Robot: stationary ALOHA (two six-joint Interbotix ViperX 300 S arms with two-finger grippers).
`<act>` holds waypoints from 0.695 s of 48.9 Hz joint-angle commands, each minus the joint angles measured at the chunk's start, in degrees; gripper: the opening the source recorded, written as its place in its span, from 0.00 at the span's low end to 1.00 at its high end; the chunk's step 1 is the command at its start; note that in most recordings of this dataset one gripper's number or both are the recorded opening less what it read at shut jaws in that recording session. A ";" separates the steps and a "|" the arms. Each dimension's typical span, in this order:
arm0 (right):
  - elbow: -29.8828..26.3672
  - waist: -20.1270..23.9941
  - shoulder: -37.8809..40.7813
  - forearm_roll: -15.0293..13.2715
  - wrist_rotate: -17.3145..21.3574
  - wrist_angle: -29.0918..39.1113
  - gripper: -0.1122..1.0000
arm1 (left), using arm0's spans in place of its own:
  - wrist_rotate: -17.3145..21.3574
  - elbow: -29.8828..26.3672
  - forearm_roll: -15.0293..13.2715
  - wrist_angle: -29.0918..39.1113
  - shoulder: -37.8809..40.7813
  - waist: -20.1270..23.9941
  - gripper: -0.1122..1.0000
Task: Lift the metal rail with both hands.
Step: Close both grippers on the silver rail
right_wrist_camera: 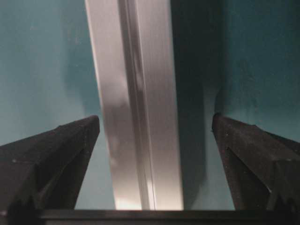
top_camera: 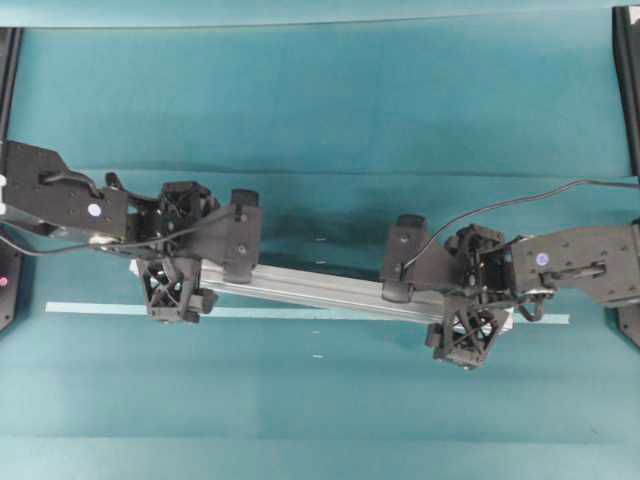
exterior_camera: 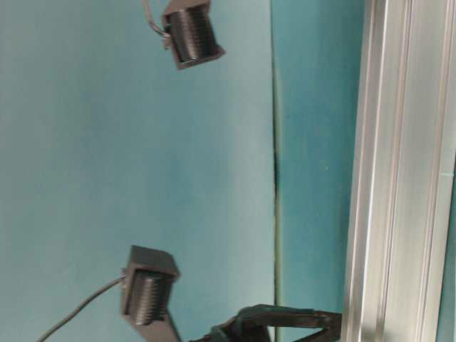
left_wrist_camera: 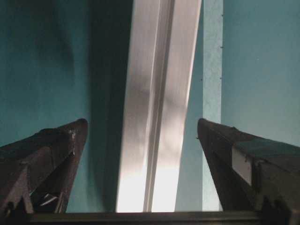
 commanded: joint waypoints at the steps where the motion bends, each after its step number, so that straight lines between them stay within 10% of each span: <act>1: -0.09 0.18 1.32 -0.18 -0.09 -1.14 1.00 | -0.09 0.18 0.09 -1.23 0.44 -0.09 0.99; 26: -0.09 0.18 1.93 -0.18 0.44 -2.46 1.00 | 0.09 1.23 0.09 -4.48 2.37 -0.18 0.97; 34: -0.18 0.09 2.02 0.26 0.97 -2.46 0.94 | 0.70 1.67 0.09 -4.48 2.20 -1.05 0.73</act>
